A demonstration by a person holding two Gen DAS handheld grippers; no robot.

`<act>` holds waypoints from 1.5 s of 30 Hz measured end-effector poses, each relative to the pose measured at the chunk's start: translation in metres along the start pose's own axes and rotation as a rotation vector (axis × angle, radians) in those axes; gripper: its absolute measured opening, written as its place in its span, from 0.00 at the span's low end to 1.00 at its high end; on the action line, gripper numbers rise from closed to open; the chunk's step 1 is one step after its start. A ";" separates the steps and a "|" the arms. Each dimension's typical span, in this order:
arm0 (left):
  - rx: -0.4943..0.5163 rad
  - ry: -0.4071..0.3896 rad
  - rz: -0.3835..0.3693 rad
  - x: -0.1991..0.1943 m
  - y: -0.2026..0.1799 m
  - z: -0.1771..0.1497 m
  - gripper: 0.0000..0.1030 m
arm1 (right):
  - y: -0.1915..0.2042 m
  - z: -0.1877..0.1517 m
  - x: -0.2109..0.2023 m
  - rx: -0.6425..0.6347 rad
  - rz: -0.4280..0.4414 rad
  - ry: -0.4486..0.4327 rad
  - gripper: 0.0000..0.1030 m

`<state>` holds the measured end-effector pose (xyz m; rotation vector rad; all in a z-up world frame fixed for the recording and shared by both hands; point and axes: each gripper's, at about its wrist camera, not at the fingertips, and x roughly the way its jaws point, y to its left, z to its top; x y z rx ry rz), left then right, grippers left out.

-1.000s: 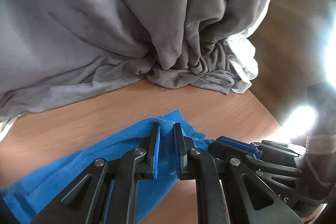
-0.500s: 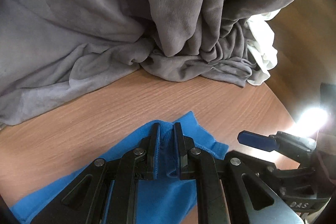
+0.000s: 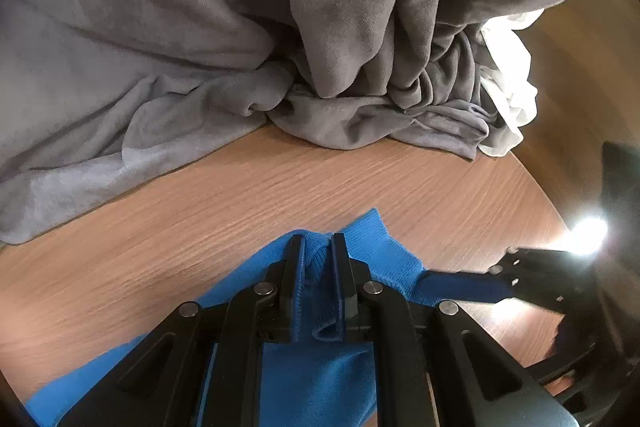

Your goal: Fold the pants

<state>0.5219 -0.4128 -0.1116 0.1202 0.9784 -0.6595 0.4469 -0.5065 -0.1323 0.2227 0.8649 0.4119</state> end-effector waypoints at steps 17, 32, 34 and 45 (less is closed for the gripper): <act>0.027 -0.006 -0.008 -0.013 -0.004 0.006 0.20 | 0.016 -0.003 0.011 -0.089 -0.054 0.002 0.17; 0.122 -0.028 0.320 -0.069 0.001 -0.080 0.68 | -0.045 -0.007 -0.011 0.350 -0.156 -0.016 0.11; 0.095 -0.019 0.349 -0.071 0.009 -0.094 0.68 | -0.048 -0.007 -0.005 0.348 -0.166 -0.019 0.12; 0.184 -0.016 0.290 -0.094 0.069 -0.088 0.67 | 0.002 0.040 -0.004 0.045 -0.326 -0.077 0.44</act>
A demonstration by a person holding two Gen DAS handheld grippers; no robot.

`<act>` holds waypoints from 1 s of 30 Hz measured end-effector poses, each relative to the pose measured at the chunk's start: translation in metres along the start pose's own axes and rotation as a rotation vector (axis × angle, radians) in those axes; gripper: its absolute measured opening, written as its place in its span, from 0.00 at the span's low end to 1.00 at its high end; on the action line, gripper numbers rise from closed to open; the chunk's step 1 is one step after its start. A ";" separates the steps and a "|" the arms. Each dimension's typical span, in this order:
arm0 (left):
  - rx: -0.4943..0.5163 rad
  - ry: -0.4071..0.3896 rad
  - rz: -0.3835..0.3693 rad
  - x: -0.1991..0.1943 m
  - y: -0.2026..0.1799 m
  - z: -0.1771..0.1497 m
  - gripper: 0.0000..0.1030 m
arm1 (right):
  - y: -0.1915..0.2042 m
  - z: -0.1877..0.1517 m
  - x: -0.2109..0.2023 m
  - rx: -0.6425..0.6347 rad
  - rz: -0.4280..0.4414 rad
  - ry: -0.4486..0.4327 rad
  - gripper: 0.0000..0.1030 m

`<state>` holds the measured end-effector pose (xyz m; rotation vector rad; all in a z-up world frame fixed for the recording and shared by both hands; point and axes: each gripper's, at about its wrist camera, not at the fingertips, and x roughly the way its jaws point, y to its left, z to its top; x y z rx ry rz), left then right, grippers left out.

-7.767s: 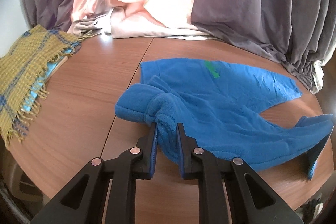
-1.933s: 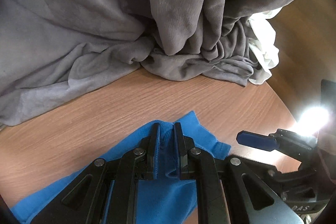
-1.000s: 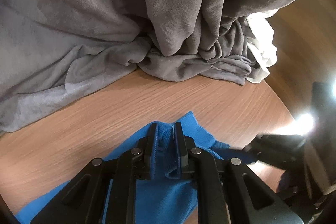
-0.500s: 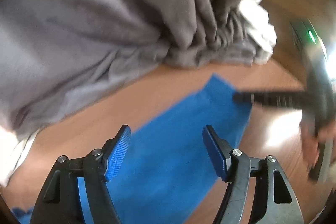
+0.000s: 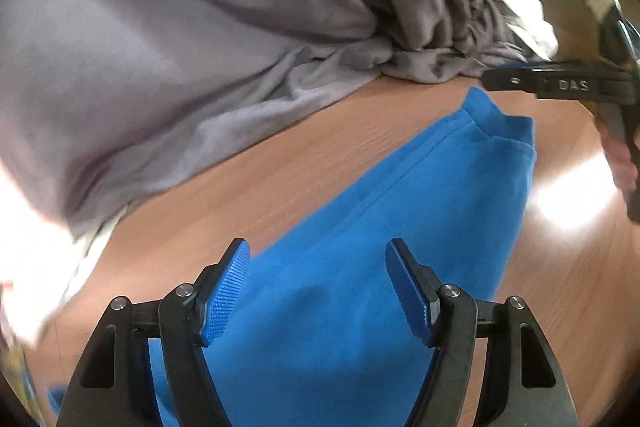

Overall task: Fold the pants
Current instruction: 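Open both grippers to release the folded sweatpants, then pinch and straighten the folded edges with both grippers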

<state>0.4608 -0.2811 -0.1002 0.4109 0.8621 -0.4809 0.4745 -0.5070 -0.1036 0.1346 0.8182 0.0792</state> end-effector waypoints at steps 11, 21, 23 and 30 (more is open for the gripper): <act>0.128 0.170 -0.312 0.057 0.020 0.028 0.31 | 0.007 0.003 0.030 -0.032 -0.010 0.077 0.44; 0.186 0.239 -0.386 0.073 0.005 0.026 0.20 | -0.002 -0.005 0.041 0.002 0.014 0.096 0.43; 0.183 0.233 -0.388 0.072 0.006 0.026 0.11 | -0.002 -0.005 0.044 0.009 0.030 0.096 0.34; 0.153 0.133 -0.305 0.041 0.012 0.047 0.07 | -0.005 -0.008 0.039 0.041 0.023 0.077 0.17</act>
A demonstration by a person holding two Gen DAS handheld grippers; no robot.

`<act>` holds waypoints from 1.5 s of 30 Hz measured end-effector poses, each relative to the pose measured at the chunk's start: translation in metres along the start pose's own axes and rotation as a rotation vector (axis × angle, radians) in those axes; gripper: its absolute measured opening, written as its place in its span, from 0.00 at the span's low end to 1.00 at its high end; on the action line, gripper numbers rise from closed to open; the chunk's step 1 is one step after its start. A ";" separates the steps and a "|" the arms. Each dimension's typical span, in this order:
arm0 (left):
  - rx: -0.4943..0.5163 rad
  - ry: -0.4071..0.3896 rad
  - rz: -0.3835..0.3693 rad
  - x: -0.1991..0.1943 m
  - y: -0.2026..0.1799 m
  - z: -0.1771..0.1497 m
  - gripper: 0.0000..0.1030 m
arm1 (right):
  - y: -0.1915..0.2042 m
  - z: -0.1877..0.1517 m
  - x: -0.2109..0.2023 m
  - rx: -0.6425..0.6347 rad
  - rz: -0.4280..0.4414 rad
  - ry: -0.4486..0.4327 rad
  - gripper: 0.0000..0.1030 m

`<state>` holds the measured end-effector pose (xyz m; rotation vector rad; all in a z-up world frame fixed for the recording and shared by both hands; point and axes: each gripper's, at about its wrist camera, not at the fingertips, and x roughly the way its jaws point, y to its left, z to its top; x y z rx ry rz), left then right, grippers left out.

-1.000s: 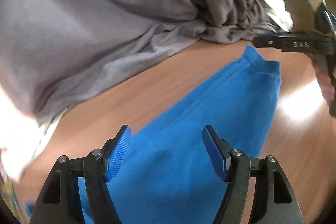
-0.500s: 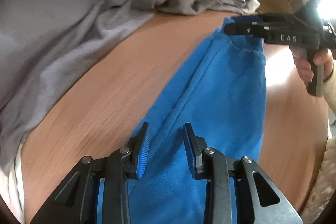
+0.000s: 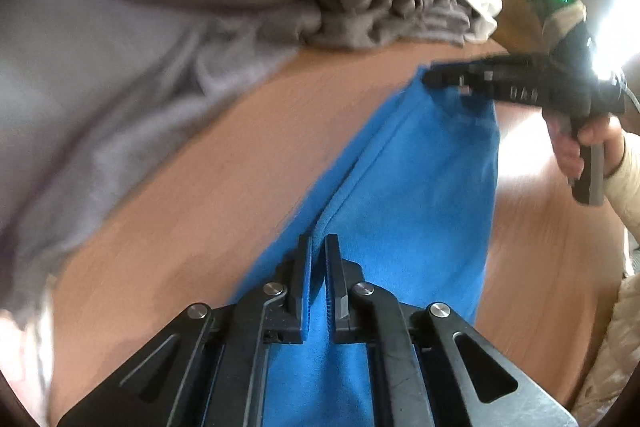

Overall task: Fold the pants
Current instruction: 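Pinch and straighten the folded edges with both grippers, then open both grippers and lift them off the sweatpants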

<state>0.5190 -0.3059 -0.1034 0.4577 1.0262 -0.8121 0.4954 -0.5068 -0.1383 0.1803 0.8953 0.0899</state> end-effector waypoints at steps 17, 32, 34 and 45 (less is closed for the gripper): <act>-0.026 0.076 0.084 0.042 0.021 0.012 0.12 | -0.009 0.001 -0.015 0.034 -0.061 -0.097 0.11; -0.105 -0.126 0.118 -0.081 0.016 -0.051 0.35 | 0.075 -0.008 -0.072 -0.042 0.043 -0.128 0.26; -0.104 -0.111 0.125 -0.091 0.013 -0.069 0.35 | 0.092 -0.013 -0.081 -0.066 0.042 -0.136 0.29; -0.129 -0.104 0.125 -0.143 0.030 -0.141 0.39 | 0.178 -0.037 -0.110 -0.120 0.062 -0.155 0.31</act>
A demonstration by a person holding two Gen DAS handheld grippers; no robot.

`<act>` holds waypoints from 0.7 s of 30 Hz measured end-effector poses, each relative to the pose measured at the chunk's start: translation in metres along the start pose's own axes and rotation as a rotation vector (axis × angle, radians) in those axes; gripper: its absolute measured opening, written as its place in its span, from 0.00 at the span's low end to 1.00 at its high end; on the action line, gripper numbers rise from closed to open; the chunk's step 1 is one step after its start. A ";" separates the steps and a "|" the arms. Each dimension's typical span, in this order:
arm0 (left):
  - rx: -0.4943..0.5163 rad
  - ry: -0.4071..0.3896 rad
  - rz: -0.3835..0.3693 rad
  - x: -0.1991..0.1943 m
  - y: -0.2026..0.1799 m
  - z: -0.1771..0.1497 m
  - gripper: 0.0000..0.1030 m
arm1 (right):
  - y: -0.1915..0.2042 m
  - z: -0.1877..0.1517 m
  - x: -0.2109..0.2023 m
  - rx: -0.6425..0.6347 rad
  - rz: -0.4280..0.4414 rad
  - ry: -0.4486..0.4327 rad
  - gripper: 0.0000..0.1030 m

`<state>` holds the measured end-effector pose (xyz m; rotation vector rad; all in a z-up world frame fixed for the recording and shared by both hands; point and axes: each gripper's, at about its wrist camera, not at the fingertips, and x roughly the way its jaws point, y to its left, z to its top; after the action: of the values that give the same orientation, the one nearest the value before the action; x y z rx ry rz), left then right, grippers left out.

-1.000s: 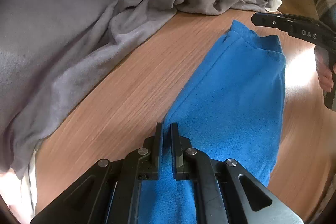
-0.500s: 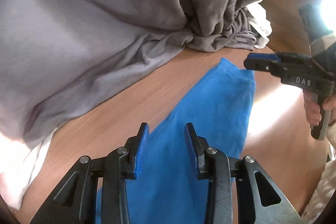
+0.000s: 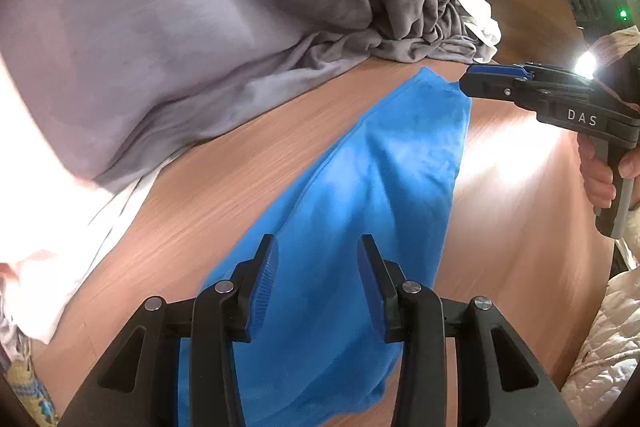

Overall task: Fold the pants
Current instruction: 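Open both grippers and lift them off the sweatpants, then grasp the folded end of the blue sweatpants with the left gripper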

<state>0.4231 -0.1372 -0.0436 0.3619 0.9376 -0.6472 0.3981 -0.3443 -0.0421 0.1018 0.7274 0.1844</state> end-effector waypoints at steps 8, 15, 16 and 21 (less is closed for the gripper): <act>0.037 0.039 -0.020 -0.003 0.042 -0.021 0.40 | 0.048 -0.002 0.008 0.000 0.003 0.000 0.31; 0.065 0.134 -0.087 0.036 0.078 -0.024 0.40 | 0.071 -0.013 0.040 0.025 -0.024 0.041 0.31; 0.062 0.145 -0.098 0.042 0.082 -0.025 0.40 | 0.072 -0.014 0.046 0.030 -0.028 0.050 0.31; 0.033 0.194 -0.159 0.073 0.095 -0.028 0.40 | 0.070 -0.017 0.079 0.050 -0.044 0.102 0.31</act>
<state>0.4987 -0.0761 -0.1188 0.3872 1.1495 -0.7834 0.4353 -0.2597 -0.0950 0.1248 0.8354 0.1296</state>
